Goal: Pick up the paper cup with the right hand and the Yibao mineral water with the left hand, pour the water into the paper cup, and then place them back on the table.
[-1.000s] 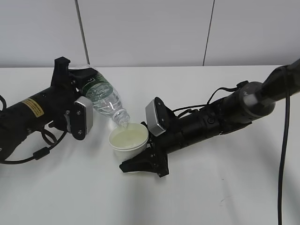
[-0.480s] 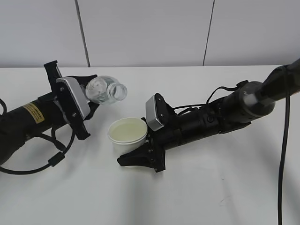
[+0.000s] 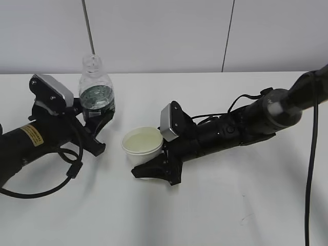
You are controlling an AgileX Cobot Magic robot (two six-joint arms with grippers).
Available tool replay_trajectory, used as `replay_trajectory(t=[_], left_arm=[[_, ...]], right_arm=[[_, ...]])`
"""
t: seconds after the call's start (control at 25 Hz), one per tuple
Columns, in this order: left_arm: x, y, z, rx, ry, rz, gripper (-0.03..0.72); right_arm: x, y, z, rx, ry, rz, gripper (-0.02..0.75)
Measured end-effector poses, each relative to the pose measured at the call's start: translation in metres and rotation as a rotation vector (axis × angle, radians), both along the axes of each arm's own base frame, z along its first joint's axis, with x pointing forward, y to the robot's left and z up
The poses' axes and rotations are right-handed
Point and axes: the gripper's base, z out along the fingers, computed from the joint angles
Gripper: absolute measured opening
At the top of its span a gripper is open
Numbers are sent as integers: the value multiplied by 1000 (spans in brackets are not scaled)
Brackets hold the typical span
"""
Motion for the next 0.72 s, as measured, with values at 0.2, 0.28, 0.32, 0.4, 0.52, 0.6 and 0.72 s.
replay_trajectory(t=[0.2,0.28,0.32,0.4,0.52,0.6,0.72], left_arm=[[-3,-4,-9,-94,114,-34,351],[-5,-6,-16,-113,160,-53,351],[-6,-6,-19,-126,184,-57,351],[-8,-7,-23,-139,217,-73,351],[-11,-10,-28,-145,252,-103,351],[-12,-11,-28,-144,258,-126,351],[-14,-13,-29,-135,261,-154,351]], right_arm=[[6,-7,-1,-30,7,-59,492],[9,-9,-1,-43,15,-92,492],[10,-10,-1,-46,16,-104,492],[13,-13,0,-47,19,-130,492],[17,-19,1,-43,24,-166,492],[23,-27,1,-37,28,-209,492],[30,-43,1,-22,45,-289,491]])
